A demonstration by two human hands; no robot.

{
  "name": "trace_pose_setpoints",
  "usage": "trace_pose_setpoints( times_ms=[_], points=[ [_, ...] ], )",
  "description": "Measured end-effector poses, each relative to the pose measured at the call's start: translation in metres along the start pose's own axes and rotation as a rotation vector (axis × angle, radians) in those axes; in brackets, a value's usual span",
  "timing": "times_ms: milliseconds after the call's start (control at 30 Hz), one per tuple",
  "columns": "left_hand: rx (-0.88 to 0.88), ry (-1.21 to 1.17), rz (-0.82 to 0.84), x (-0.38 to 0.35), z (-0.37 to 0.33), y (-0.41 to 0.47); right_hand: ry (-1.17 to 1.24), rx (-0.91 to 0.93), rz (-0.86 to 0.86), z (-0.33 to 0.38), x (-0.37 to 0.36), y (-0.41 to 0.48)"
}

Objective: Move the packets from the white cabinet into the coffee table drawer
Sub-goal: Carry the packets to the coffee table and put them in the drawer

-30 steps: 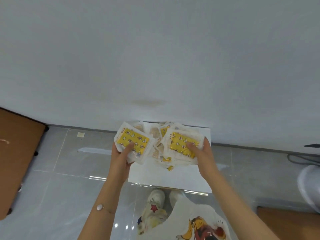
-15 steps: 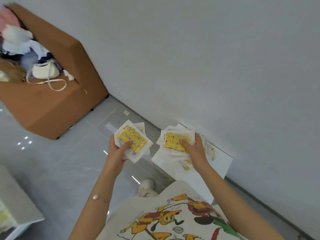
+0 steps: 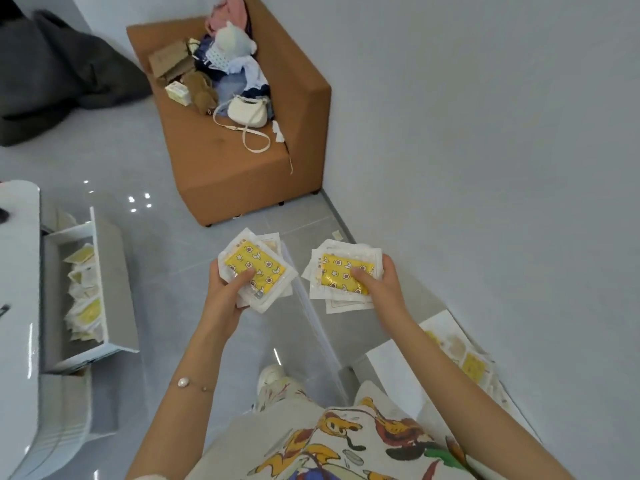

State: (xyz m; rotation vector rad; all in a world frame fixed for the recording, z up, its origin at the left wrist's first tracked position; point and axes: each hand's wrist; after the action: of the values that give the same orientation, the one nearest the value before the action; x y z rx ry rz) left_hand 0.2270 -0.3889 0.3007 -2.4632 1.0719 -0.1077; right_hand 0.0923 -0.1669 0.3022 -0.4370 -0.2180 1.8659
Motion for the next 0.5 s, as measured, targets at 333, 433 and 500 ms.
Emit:
trace_pose_setpoints(
  times_ms=[333, 433, 500],
  points=[
    [-0.032, -0.117, -0.183, 0.134, -0.063, 0.072, -0.049, -0.023, 0.19, 0.011, -0.183, 0.079],
    [-0.039, -0.132, -0.237, 0.164, -0.075, 0.089, -0.014, -0.054, 0.224, 0.012, -0.228, 0.1],
    [-0.038, -0.158, -0.287, 0.179, -0.08, 0.098, 0.004, -0.079, 0.244, 0.012, -0.254, 0.114]
  ],
)
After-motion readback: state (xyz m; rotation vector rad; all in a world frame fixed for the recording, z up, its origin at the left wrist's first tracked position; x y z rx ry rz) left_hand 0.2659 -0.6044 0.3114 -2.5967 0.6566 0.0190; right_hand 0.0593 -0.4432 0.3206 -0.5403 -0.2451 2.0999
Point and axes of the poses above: each hand's wrist, its own y-axis towards the middle knuckle, its own x-axis out of the back of the hand, z = x × y, and after that the axes turned 10 degrees about y, right-handed
